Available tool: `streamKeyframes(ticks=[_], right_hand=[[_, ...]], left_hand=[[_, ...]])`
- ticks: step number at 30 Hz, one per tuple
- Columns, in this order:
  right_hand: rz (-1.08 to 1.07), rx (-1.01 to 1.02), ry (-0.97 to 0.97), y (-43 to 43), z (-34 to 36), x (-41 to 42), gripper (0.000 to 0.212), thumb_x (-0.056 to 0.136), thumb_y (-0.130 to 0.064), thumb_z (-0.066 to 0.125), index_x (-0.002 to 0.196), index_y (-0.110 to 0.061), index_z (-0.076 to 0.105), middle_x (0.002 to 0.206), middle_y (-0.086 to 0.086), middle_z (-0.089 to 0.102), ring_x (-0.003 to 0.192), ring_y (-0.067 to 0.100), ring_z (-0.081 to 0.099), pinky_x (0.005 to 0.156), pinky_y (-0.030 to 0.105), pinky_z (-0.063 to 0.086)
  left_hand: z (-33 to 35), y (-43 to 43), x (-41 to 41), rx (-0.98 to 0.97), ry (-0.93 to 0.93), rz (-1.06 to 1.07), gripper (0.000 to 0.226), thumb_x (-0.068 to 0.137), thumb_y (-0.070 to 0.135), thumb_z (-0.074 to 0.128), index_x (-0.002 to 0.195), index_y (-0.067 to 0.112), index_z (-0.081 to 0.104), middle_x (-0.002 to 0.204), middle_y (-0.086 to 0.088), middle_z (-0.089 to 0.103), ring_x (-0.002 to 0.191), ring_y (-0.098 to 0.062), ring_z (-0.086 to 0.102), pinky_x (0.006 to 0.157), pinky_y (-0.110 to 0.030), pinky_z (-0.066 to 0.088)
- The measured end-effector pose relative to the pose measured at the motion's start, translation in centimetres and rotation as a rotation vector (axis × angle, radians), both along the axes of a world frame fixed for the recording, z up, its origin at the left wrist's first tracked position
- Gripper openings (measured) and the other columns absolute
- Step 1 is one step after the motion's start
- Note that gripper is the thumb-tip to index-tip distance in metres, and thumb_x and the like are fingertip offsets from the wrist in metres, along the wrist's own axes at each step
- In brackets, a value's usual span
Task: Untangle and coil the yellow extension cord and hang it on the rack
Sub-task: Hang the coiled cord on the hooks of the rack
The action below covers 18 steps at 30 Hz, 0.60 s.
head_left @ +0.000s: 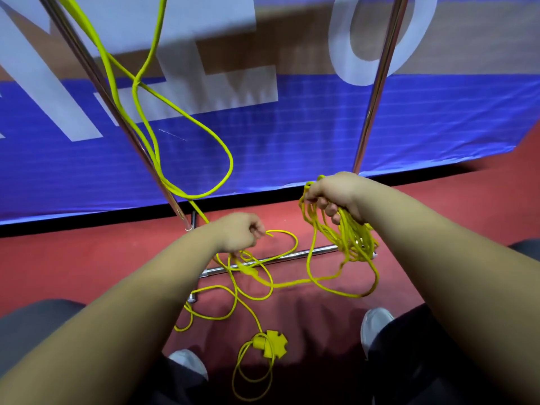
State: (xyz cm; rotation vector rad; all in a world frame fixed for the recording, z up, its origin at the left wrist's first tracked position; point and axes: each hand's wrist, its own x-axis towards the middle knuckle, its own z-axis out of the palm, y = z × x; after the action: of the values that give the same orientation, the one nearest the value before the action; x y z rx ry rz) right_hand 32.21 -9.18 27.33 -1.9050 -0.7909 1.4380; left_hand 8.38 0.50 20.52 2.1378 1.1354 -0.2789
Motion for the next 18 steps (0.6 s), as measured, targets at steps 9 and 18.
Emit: streamKeyframes(ticks=[9, 18], right_hand=[[-0.021, -0.031, 0.153, -0.4, 0.2, -0.3, 0.019, 0.100, -0.021, 0.056, 0.084, -0.012, 0.060, 0.056, -0.005, 0.039, 0.037, 0.008, 0.027, 0.038, 0.019, 0.027], [-0.042, -0.169, 0.444, -1.1, 1.5, -0.8, 0.029, 0.103, -0.026, 0.052, 0.082, -0.009, 0.061, 0.054, -0.010, 0.032, 0.031, 0.003, 0.025, 0.032, 0.015, 0.021]], left_hand=[[-4.3, -1.1, -3.4, 0.063, 0.813, -0.356, 0.045, 0.097, 0.036, 0.065, 0.131, 0.007, 0.066, 0.130, -0.011, 0.067, 0.117, -0.031, 0.064, 0.095, -0.039, 0.052], [-8.0, -5.4, -2.4, -0.040, 0.450, -0.332, 0.101, 0.086, 0.041, 0.080, 0.164, 0.034, 0.017, 0.165, -0.007, 0.033, 0.145, -0.030, 0.044, 0.113, -0.038, 0.044]])
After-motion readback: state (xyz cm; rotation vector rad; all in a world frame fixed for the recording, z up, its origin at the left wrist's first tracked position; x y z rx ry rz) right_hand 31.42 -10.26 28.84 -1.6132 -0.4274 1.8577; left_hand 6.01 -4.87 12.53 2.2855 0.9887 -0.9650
